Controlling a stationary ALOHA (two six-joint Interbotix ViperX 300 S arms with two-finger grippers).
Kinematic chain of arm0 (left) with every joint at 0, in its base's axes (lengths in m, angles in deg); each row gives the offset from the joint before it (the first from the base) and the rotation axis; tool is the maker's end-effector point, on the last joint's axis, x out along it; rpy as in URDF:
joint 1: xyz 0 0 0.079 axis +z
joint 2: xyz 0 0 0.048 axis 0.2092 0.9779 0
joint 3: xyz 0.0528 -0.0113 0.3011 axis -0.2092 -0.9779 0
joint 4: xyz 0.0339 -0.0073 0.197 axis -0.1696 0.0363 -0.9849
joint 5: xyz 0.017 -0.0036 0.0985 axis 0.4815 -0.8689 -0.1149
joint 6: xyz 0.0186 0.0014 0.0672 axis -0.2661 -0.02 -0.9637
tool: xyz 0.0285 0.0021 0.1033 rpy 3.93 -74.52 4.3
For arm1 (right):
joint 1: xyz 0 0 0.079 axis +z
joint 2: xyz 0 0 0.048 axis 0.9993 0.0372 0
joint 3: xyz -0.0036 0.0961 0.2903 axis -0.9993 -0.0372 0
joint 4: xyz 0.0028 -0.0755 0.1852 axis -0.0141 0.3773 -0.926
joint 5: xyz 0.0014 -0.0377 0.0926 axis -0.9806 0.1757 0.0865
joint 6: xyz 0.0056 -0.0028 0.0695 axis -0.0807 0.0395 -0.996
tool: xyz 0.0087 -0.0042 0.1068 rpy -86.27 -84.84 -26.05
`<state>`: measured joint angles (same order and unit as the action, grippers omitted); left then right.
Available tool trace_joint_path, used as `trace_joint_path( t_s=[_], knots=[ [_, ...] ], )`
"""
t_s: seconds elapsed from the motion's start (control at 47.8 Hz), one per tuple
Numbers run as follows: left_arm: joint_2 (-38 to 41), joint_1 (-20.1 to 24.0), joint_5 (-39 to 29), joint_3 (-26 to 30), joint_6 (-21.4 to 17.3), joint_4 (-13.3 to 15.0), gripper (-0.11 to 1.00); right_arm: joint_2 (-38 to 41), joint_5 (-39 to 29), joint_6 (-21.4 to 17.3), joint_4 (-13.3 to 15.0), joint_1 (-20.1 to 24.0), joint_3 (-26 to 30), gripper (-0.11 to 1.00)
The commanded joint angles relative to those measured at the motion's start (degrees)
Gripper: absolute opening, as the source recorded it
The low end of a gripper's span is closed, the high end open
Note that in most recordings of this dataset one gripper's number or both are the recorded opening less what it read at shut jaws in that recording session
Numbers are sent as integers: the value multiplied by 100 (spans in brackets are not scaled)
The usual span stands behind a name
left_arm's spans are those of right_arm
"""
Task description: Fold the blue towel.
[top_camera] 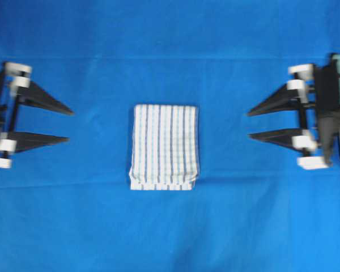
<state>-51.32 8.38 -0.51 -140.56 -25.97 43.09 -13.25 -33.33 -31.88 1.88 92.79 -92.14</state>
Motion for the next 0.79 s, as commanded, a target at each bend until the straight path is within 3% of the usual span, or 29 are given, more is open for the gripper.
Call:
trace_joint_path(
  t_s=[0.0,0.355,0.523,0.774],
  knots=[
    [-387,123,18,-97,-26,-18,51,-650,-79,0,114,-53,-193,56],
    [-1854,422,-9,-1063,-18,-18,51,-2347,-70,0,211,-352,-1494,56],
    [-2092,422,44,-1406,18,-9,51,-2329,290,-44,211,-492,-1907,56],
    [-2092,422,26,-1468,26,-9,51,-2057,554,-62,202,-633,-2004,55]
  ],
)
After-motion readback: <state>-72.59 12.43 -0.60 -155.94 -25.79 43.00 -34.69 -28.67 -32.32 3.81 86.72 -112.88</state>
